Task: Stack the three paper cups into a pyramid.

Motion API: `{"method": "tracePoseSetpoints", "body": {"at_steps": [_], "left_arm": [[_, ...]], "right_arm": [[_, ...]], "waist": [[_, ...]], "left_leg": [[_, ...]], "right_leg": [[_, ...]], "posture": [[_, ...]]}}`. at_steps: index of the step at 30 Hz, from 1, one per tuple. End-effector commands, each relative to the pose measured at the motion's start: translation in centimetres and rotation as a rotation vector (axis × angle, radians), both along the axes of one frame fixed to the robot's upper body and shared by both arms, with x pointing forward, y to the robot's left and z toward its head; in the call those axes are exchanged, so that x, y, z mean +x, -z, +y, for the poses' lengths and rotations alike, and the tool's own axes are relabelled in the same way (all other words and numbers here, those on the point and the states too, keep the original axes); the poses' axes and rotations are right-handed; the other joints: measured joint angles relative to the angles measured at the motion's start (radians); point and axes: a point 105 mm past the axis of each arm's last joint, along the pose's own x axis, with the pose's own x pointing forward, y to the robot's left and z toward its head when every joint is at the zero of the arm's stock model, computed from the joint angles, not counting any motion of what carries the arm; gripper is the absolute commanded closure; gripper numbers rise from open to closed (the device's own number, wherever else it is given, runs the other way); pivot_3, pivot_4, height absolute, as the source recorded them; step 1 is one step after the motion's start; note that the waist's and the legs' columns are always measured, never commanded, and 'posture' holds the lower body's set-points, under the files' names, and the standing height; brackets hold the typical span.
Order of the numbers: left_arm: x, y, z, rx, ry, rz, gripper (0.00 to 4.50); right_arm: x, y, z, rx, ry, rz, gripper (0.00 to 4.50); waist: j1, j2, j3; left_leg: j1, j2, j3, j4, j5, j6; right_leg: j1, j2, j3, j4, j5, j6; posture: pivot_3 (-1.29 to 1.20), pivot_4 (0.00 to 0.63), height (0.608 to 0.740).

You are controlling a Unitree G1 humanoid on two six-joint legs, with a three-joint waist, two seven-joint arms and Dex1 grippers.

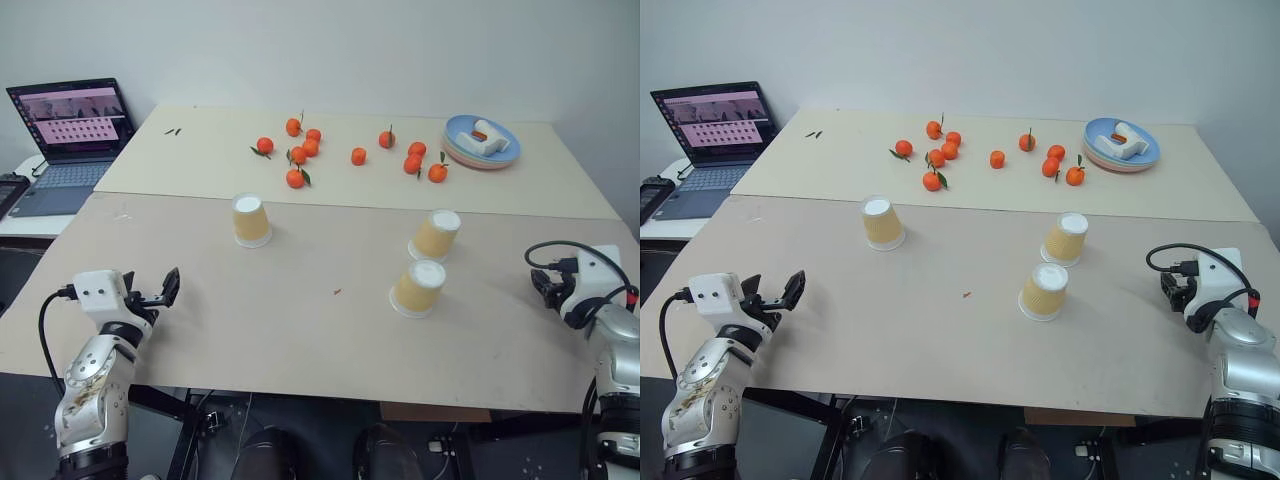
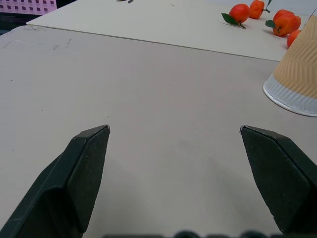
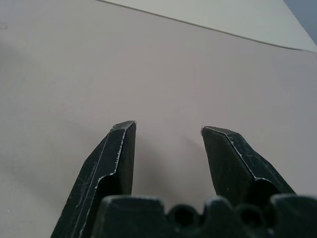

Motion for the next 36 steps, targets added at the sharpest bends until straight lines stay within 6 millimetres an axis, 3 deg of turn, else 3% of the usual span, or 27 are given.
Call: {"method": "tracePoseSetpoints", "body": {"at_steps": [1,3,6,9,13,16,19,21,27,36], "left_arm": [[0.6,-2.2,-2.1,0.019,0.120,-0.077,0.00],[0.7,-4.0,-6.8,0.041,0.392,-0.110,0.00],[-1.5,-5.4,-12.5,0.126,0.763,-0.108,0.00],[-4.4,-4.6,-15.1,0.220,1.026,-0.029,0.00],[-6.0,-4.2,-15.6,0.272,1.156,0.036,0.00],[-6.4,-4.7,-15.5,0.291,1.195,0.039,0.00],[-6.6,-5.1,-15.6,0.300,1.213,0.037,0.00],[-6.6,-5.4,-15.5,0.305,1.210,0.034,0.00],[-6.8,-5.5,-15.7,0.303,1.203,0.037,0.00],[-6.7,-5.8,-15.6,0.293,1.143,0.028,0.00]], "right_arm": [[0.4,-1.6,0.3,-0.024,-0.007,-0.059,1.94],[0.7,-1.4,0.7,-0.019,-0.017,-0.062,1.94],[0.9,-1.6,0.8,-0.026,-0.036,-0.060,1.94],[0.8,-2.7,0.3,-0.049,-0.073,-0.061,1.94],[-0.1,-4.8,0.2,-0.070,-0.250,-0.015,1.94],[-2.5,-5.8,2.7,-0.024,-0.559,0.134,1.94],[-5.8,-7.7,8.0,0.025,-0.954,0.241,1.94],[-6.4,-8.6,11.0,0.017,-1.101,0.269,1.94],[-3.9,-7.8,14.1,-0.090,-1.155,0.254,1.94],[-2.2,-6.0,14.1,-0.179,-1.150,0.287,1.94]], "waist": [[0.000,0.000,0.000],[0.002,0.000,0.000],[0.002,0.000,0.000],[-0.007,0.000,0.000],[-0.008,0.006,0.001],[-0.001,0.007,0.002],[0.003,0.007,0.002],[-0.002,0.007,0.002],[0.000,0.004,0.003],[0.022,0.004,0.004]], "left_leg": [[0.000,0.000,0.000,0.000,0.000,0.000],[0.000,0.000,0.000,0.000,0.000,0.000],[-0.001,0.000,0.000,0.001,0.000,0.000],[-0.001,0.000,0.000,0.000,0.000,0.000],[0.000,0.000,0.001,-0.002,0.000,0.000],[0.000,0.000,0.000,-0.001,0.000,0.000],[0.001,0.001,-0.001,-0.002,0.000,0.000],[0.001,0.001,-0.003,-0.004,0.000,0.000],[0.002,0.002,-0.003,-0.003,0.000,0.000],[0.000,0.000,-0.002,-0.005,0.000,0.000]], "right_leg": [[0.000,0.000,0.000,0.000,0.000,0.000],[0.000,0.000,-0.001,0.000,0.000,0.000],[0.000,0.000,-0.001,0.000,0.000,0.000],[-0.001,0.000,0.000,0.000,0.000,0.000],[-0.002,0.001,0.000,-0.001,-0.001,0.000],[0.000,0.001,0.000,-0.001,-0.001,0.000],[0.001,0.001,-0.001,-0.003,-0.001,0.000],[0.003,0.001,-0.001,-0.006,0.000,-0.001],[0.003,0.001,-0.001,-0.008,0.002,-0.002],[0.002,0.000,-0.003,-0.009,0.002,-0.001]], "posture": [[0.00,0.150,0.680],[0.00,0.150,0.680],[0.00,0.150,0.680],[0.00,0.150,0.680],[0.00,0.150,0.680],[0.00,0.150,0.680],[0.00,0.150,0.680],[0.00,0.150,0.680],[0.00,0.150,0.680],[0.00,0.150,0.680]]}}
